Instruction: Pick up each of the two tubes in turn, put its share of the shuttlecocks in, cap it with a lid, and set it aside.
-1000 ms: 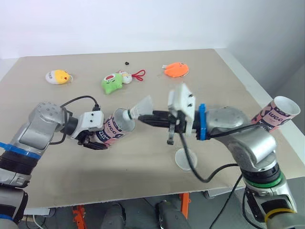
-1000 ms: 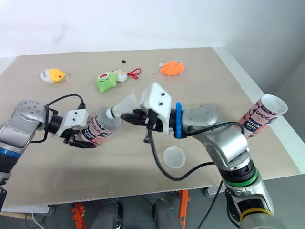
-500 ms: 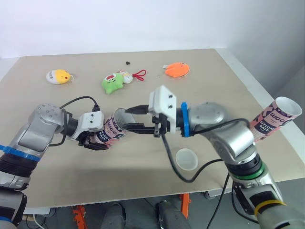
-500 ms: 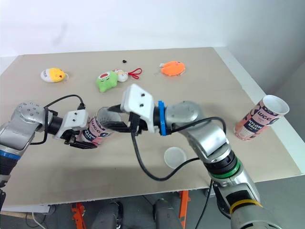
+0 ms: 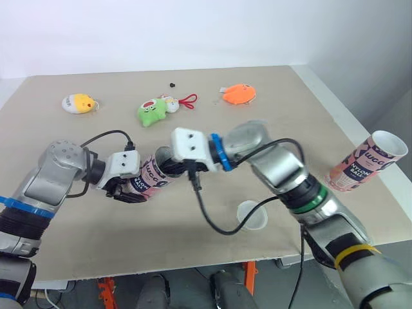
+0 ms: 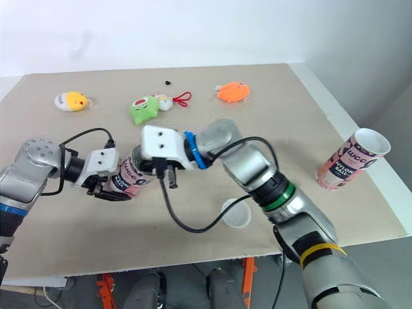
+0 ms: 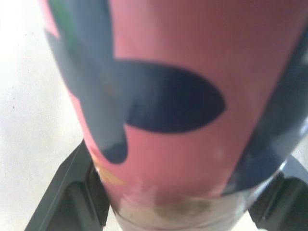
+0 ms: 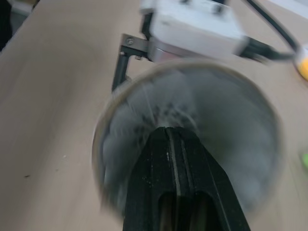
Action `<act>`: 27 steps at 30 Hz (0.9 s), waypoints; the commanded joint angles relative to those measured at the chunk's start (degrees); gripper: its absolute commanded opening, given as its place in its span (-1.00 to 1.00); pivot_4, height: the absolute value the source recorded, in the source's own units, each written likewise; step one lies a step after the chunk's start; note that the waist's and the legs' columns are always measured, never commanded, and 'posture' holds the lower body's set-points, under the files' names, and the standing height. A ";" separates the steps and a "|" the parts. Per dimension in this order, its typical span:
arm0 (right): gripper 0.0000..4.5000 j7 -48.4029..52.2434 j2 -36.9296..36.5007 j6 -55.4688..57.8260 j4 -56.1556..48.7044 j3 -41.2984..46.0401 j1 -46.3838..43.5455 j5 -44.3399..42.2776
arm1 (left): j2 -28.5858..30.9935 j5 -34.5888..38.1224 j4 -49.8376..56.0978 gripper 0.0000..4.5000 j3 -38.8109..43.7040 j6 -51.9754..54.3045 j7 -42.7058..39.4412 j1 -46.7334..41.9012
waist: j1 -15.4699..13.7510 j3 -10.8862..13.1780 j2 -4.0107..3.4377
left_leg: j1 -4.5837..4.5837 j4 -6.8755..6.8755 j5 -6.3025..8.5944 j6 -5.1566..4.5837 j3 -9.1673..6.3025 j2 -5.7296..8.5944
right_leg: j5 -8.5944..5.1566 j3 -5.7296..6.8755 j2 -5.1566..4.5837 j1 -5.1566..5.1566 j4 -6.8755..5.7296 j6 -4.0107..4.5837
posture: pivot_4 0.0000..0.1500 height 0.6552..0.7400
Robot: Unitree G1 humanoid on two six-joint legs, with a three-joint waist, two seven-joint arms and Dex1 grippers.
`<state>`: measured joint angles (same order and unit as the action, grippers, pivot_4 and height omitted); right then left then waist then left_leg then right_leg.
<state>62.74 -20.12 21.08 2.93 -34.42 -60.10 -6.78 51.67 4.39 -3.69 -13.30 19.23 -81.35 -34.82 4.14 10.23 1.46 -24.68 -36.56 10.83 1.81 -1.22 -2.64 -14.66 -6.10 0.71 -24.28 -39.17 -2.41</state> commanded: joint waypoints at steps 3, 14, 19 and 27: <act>-0.96 1.79 5.26 -5.59 5.23 -2.82 -3.14 5.43 | -0.38 0.12 1.03 0.32 0.02 1.23 0.78 -0.27 | 0.02 0.00 0.00 | 0.03 0.00 0.00 0.00 0.00 0.00 | 0.02 0.00 0.00 0.01 -0.01 0.02 | 1.00 1.00; -0.96 6.90 -1.53 1.39 -6.71 9.87 -2.80 -1.17 | -0.10 0.94 2.54 0.32 0.85 2.43 1.61 0.94 | -0.25 0.00 0.00 | 0.00 -0.02 -0.03 0.04 -0.07 0.00 | 0.06 0.06 -0.01 0.02 -0.08 0.09 | 1.00 1.00; -0.96 8.15 -7.05 7.04 -13.21 13.83 -0.90 -5.14 | -0.26 2.11 2.63 0.32 1.50 2.25 2.01 0.97 | -0.55 0.00 0.00 | 0.00 0.00 -0.02 0.04 -0.06 0.03 | 0.06 0.07 -0.05 0.02 -0.05 0.13 | 1.00 1.00; -0.84 6.23 -16.08 17.38 -20.17 26.35 9.14 -15.16 | -5.84 7.38 4.07 0.32 5.38 2.54 6.14 -0.32 | -1.45 0.03 0.03 | -0.10 -0.08 -0.02 0.04 -0.11 0.01 | 0.03 0.12 -0.03 0.00 -0.03 0.07 | 1.00 1.00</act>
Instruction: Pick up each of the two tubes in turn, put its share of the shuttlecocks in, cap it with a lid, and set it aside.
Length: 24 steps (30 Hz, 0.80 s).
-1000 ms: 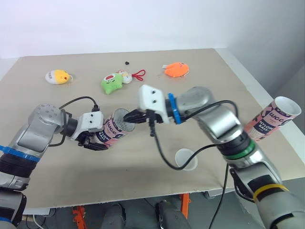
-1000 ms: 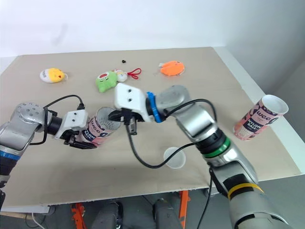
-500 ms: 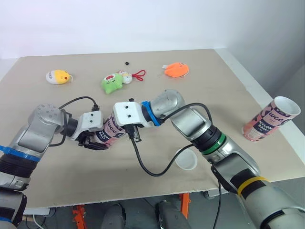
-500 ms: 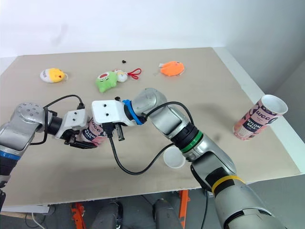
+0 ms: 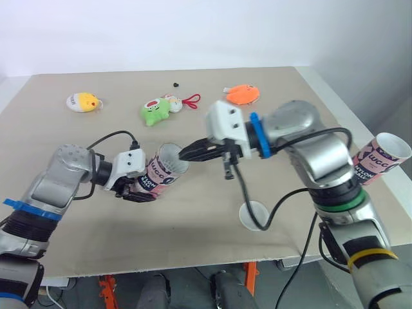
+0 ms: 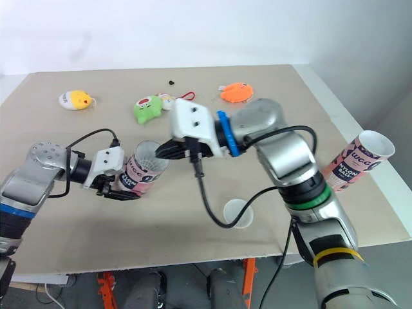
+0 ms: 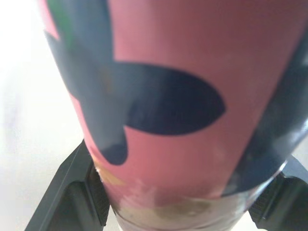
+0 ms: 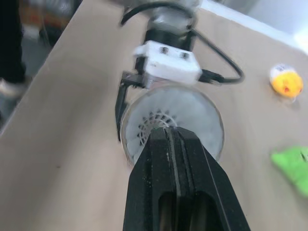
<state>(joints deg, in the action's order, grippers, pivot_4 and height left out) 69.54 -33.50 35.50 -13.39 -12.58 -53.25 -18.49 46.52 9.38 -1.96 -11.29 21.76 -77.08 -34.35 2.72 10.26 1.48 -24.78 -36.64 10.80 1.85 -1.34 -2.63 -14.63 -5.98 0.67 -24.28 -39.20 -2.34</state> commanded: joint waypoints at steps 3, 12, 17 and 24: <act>-0.33 0.65 -9.68 5.18 -6.61 6.29 9.97 -4.34 | -4.76 3.87 2.81 0.32 4.48 -0.24 6.16 0.56 | -0.08 0.00 0.00 | 0.00 0.03 0.01 -0.02 -0.01 0.03 | 0.00 0.00 -0.02 0.02 0.03 0.05 | 1.00 1.00; 0.97 0.69 -21.59 -0.67 -7.24 4.81 26.18 0.05 | -24.36 8.50 3.80 0.32 5.69 -4.39 20.03 7.95 | 0.02 0.01 0.02 | 0.03 -0.04 0.03 -0.05 0.16 0.10 | 0.04 -0.23 -0.07 0.03 0.11 -0.21 | 1.00 1.00; 0.97 -1.26 -20.34 -4.65 -3.05 1.79 27.83 4.32 | -32.46 3.05 -1.94 0.32 1.96 -13.88 27.28 11.91 | -0.01 0.02 0.03 | 0.51 -0.05 -0.03 -0.04 0.18 0.10 | 0.21 -0.30 0.00 0.44 0.10 -0.24 | 1.00 1.00; 0.97 -3.25 -18.03 -11.22 3.08 -2.66 28.32 10.70 | -37.00 -1.10 -10.68 0.32 -1.02 -20.81 31.76 14.89 | -0.03 0.00 0.01 | 0.81 -0.06 -0.04 -0.03 0.27 0.13 | 0.25 -0.40 -0.02 0.75 0.21 -0.36 | 1.00 1.00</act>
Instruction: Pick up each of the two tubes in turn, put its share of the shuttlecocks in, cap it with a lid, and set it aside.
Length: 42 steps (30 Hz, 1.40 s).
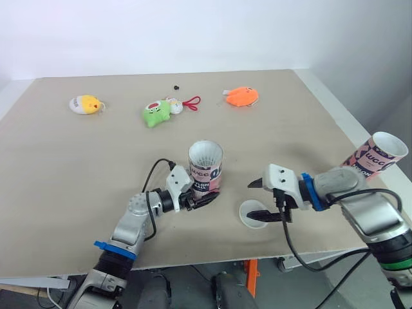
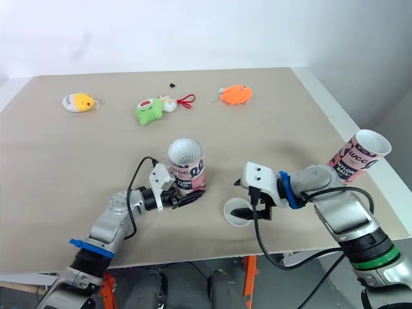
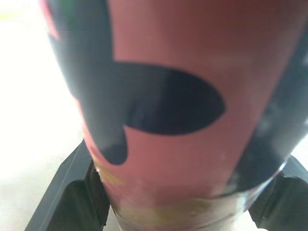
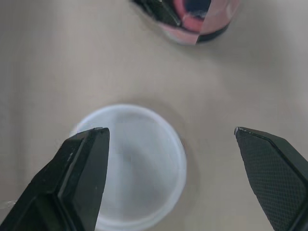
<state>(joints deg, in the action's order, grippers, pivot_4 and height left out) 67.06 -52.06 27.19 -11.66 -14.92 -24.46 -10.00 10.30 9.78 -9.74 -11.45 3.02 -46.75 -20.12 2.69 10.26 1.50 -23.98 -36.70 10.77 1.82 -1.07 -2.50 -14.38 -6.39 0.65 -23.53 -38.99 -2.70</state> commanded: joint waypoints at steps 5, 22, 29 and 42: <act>0.87 -0.75 1.40 -5.49 3.70 -1.11 -0.53 4.36 | -1.79 -1.36 -3.62 0.32 -1.41 -2.49 1.79 1.21 | 0.01 -0.02 0.01 | 0.39 0.01 0.00 0.01 0.00 0.03 | -0.07 -0.02 -0.02 0.38 0.03 0.06 | 1.00 1.00; -0.98 1.15 1.97 -6.61 4.52 0.44 -0.69 3.60 | -1.68 -0.89 -2.57 0.32 -1.30 -1.04 1.91 0.77 | 0.01 -0.04 0.03 | 0.62 0.03 0.00 0.02 0.07 0.08 | -0.15 -0.14 -0.05 0.56 0.05 0.19 | 1.00 1.00; -0.98 0.54 4.90 2.62 0.31 8.76 -18.73 -6.99 | -1.34 -1.19 -2.92 0.32 -1.24 -0.73 1.55 0.46 | 0.16 0.01 -0.18 | 0.58 0.10 0.00 0.03 0.03 0.27 | -0.05 -0.35 -0.05 0.35 0.05 0.14 | 1.00 1.00; -0.98 -0.08 9.91 4.07 0.24 2.24 -37.74 -4.24 | -0.15 -5.46 -5.50 0.32 -3.28 0.09 4.44 -0.92 | -0.04 -0.04 -0.11 | 0.44 0.35 0.07 0.12 -0.14 0.66 | -0.32 -0.33 -0.41 0.32 0.14 -0.25 | 1.00 1.00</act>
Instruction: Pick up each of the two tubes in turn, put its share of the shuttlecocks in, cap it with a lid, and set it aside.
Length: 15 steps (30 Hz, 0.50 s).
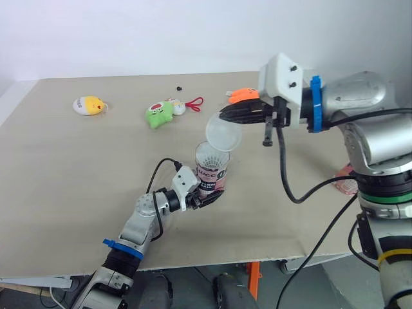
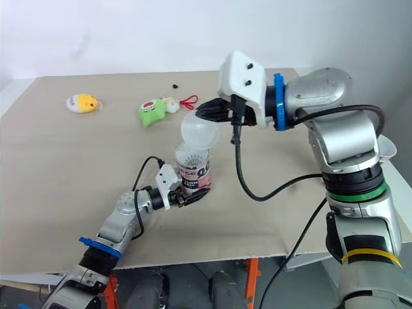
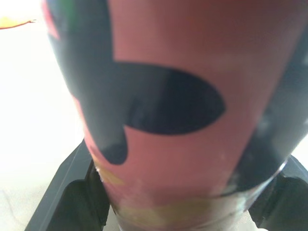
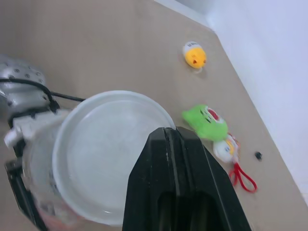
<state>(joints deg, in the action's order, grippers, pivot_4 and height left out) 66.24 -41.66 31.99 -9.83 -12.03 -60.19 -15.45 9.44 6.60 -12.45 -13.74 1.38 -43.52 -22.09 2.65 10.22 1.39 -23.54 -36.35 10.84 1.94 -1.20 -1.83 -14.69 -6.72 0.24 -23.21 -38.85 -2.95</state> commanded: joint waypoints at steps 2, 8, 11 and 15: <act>-0.98 1.35 -0.84 -1.33 -1.93 -2.48 -1.93 2.52 | 0.82 -2.07 -2.58 0.32 -1.12 2.32 1.32 1.14 | 0.02 0.00 0.00 | 0.01 0.00 0.00 0.00 0.02 0.04 | -0.02 0.00 -0.08 0.00 0.01 0.00 | 1.00 1.00; -0.98 2.37 -1.28 -2.83 -1.76 -4.84 -1.82 5.43 | 1.01 -1.49 -1.56 0.32 -1.57 4.26 1.03 1.70 | 0.06 0.00 0.00 | 0.01 0.00 0.00 0.00 0.05 0.07 | -0.08 0.02 -0.13 -0.01 0.04 0.10 | 1.00 1.00; -0.98 2.98 -1.35 -3.25 -1.79 -5.40 -1.67 6.20 | 0.97 -1.48 -1.36 0.32 -1.74 4.54 1.02 1.84 | 0.06 0.00 0.00 | 0.00 0.01 0.00 0.00 0.04 0.07 | -0.07 0.03 -0.13 0.00 0.04 0.05 | 1.00 1.00; -0.98 3.97 -1.40 -3.42 -2.15 -6.33 -1.53 7.23 | 0.92 -1.56 -1.35 0.32 -2.04 4.87 0.84 1.78 | 0.06 0.00 0.01 | 0.01 0.01 0.00 0.00 0.04 0.07 | -0.08 0.03 -0.13 0.00 0.05 0.05 | 1.00 1.00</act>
<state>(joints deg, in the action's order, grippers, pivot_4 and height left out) 69.63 -42.28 29.20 -10.05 -18.72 -60.82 -8.73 9.56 6.68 -11.25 -14.38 3.86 -42.97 -22.04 2.71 10.22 1.39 -23.53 -36.33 10.84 1.94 -1.17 -1.76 -14.77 -6.69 0.12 -23.21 -38.80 -2.90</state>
